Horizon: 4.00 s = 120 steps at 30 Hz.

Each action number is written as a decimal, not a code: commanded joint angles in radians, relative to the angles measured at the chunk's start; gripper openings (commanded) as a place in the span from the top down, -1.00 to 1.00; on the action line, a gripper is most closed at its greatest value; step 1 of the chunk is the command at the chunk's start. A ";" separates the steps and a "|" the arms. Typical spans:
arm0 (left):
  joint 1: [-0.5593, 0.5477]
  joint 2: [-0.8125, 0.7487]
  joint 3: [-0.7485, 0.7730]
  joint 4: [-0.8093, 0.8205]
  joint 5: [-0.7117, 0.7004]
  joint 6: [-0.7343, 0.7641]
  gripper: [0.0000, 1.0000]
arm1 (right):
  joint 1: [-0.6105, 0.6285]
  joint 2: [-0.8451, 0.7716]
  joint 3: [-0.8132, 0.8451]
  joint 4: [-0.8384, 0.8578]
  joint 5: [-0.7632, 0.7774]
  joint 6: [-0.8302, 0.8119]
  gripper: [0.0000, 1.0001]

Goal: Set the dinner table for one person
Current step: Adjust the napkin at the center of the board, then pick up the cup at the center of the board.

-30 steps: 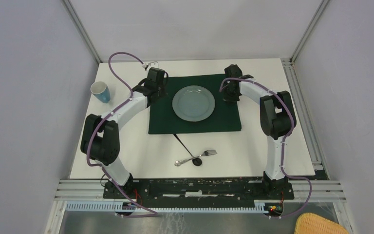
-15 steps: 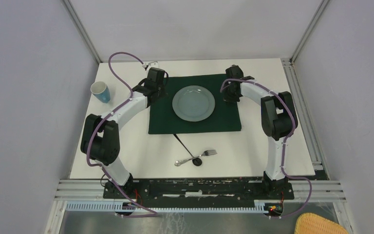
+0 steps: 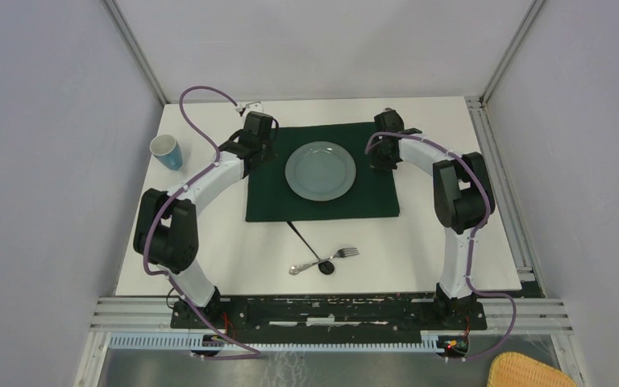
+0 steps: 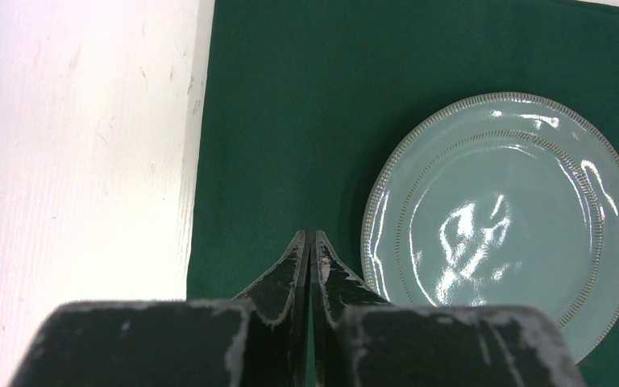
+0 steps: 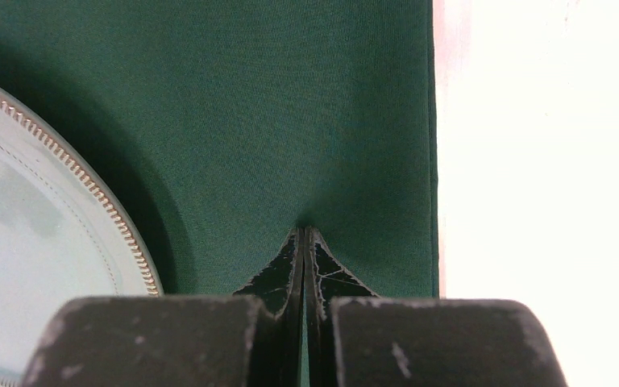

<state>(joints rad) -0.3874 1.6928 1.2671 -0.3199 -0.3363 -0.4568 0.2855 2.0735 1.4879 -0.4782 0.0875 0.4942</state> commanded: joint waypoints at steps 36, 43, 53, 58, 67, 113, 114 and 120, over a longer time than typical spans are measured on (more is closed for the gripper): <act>0.009 -0.043 0.052 0.037 0.003 -0.007 0.64 | 0.018 -0.183 -0.041 0.050 0.046 -0.060 0.30; 0.008 -0.062 0.066 0.040 -0.023 -0.002 0.48 | 0.017 -0.220 0.059 0.024 0.029 -0.068 0.24; 0.009 -0.057 0.057 0.034 -0.024 -0.014 0.54 | 0.020 -0.233 0.051 0.015 0.023 -0.068 0.32; 0.009 -0.057 0.057 0.029 -0.040 -0.016 0.55 | 0.019 -0.233 0.037 0.018 0.022 -0.063 0.31; 0.056 -0.035 0.082 -0.053 -0.207 -0.133 0.20 | 0.030 -0.250 0.030 0.021 -0.010 -0.051 0.33; 0.494 0.037 0.305 -0.251 -0.345 -0.243 -0.22 | 0.052 -0.232 -0.003 0.136 -0.031 0.010 -0.22; 0.494 0.039 0.305 -0.249 -0.340 -0.247 -0.21 | 0.051 -0.234 0.004 0.123 -0.025 0.019 -0.23; 0.495 0.054 0.316 -0.225 -0.305 -0.251 -0.21 | 0.033 -0.265 0.026 0.073 -0.013 0.097 -0.95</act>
<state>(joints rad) 0.1051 1.7432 1.5463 -0.5953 -0.6476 -0.6640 0.3340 1.8725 1.4750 -0.3885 0.0463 0.5255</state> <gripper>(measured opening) 0.606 0.880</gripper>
